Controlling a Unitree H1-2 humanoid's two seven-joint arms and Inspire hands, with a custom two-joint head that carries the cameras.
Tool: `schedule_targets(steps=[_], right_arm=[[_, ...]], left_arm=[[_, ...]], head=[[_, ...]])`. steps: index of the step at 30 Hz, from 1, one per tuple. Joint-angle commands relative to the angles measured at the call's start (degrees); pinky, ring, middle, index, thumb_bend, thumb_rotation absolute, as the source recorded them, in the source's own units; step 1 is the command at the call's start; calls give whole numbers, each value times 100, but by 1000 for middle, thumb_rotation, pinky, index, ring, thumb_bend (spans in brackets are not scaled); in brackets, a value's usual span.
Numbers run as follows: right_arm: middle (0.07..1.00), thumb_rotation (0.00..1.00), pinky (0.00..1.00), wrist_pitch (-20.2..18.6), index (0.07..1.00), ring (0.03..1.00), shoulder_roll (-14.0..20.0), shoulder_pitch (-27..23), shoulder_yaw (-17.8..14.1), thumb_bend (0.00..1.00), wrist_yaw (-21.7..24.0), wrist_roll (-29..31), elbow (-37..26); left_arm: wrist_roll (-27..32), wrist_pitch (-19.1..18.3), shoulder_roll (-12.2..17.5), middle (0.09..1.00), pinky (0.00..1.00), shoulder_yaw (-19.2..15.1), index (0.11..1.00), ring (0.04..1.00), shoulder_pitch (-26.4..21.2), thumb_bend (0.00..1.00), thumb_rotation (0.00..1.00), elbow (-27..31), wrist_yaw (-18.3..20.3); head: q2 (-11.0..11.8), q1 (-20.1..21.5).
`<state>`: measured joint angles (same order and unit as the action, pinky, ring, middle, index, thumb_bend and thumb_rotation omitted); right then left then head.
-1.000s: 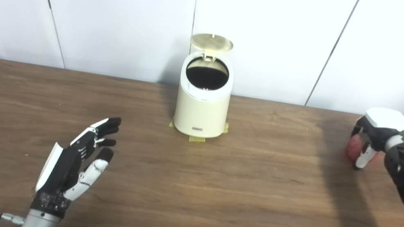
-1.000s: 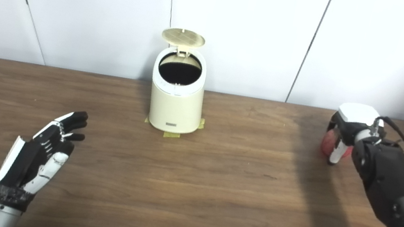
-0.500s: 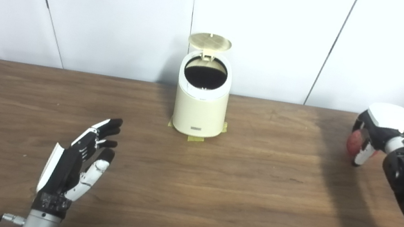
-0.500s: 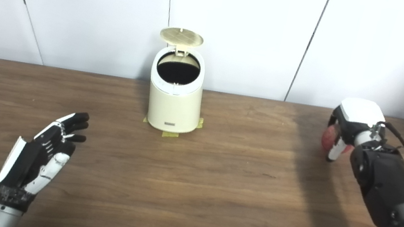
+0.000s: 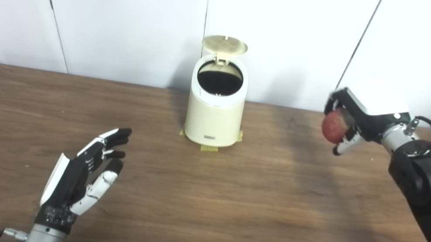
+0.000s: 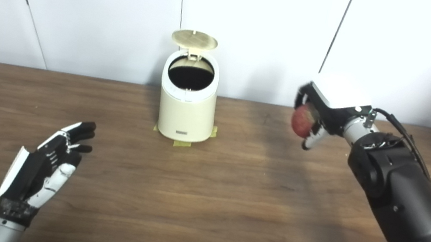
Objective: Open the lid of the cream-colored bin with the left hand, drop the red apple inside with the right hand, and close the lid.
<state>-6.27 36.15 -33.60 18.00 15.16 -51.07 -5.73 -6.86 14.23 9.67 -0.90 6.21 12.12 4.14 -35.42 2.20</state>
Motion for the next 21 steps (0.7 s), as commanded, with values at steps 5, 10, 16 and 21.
schedule_targets(steps=[5,10,16,21], right_arm=[[533,0,515,509,454,464,-281,-359,-319,517,-389,6,-631],[528,0,423,636,467,439,-713,-609,-339,518,-255,82,-763],[528,0,357,908,454,454,-1311,-922,-204,516,-519,-101,-539],[523,0,349,1023,453,451,-1664,-1068,-128,517,-615,-155,-173]], left_arm=[[-35,16,-74,877,782,16,853,859,-118,479,759,58,-76],[-159,33,-101,875,776,36,854,860,-113,446,803,44,-125],[-20,208,-173,871,791,41,856,860,-127,450,996,-111,-220],[-65,247,-173,874,780,81,861,855,-129,466,1000,-158,-257]], head=[[16,-12],[19,-24],[24,-49],[25,-82]])
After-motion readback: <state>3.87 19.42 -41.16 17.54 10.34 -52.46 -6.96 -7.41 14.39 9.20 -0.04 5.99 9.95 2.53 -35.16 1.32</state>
